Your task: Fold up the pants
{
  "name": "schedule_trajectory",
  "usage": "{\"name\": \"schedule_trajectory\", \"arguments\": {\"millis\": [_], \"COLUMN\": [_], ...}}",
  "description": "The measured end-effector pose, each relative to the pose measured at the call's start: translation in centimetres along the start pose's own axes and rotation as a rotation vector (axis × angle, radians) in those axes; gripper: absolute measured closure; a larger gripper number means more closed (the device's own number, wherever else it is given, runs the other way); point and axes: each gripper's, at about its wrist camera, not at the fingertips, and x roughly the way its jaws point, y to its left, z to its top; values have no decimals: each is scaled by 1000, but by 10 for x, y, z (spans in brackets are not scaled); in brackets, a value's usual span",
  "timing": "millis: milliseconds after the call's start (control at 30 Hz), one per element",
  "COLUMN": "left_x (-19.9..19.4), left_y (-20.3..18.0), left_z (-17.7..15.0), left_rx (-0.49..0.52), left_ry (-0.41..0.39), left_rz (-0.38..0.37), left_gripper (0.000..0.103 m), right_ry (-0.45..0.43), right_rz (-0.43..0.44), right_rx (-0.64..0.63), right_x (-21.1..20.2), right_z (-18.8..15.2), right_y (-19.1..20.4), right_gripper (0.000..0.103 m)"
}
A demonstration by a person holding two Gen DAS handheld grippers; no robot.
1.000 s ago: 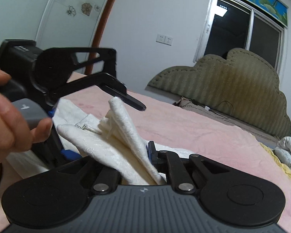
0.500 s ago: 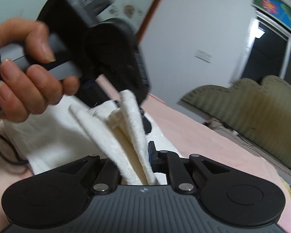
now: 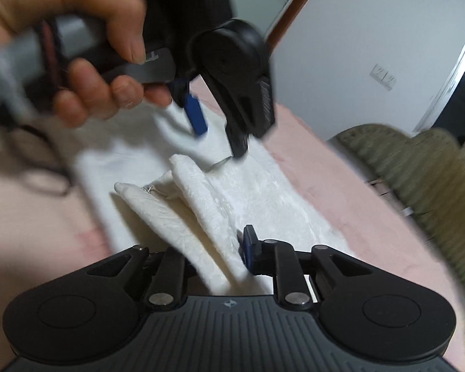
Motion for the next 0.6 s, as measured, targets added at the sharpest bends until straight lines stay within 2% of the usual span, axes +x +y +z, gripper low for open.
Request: {"name": "schedule_trajectory", "arguments": {"millis": [67, 133, 167, 200, 333, 400, 500, 600], "left_x": [-12, -20, -22, -22, -8, -9, -20, -21], "left_y": [3, 6, 5, 3, -7, 1, 25, 43], "left_z": [1, -1, -3, -4, -12, -17, -29, -47], "left_rx": [14, 16, 14, 10, -41, -128, -349, -553], "left_ry": [-35, -50, -44, -30, 93, 139, 186, 266], "left_rz": [54, 59, 46, 25, -134, -206, -309, -499], "left_gripper": [49, 45, 38, 35, 33, 33, 26, 18], "right_ry": [-25, -53, -61, -66, -44, -58, -89, -142], "right_rz": [94, 150, 151, 141, 101, 79, 58, 37], "right_rx": [90, 204, 249, 273, 208, 210, 288, 336], "right_x": [-21, -31, -31, -27, 0, 0, 0, -10], "right_z": [-6, -10, -11, -11, -7, -8, -9, -10], "right_y": [-17, -38, -45, -49, -40, -30, -40, -44], "right_gripper": [77, 77, 77, 77, 77, 77, 77, 77]}}
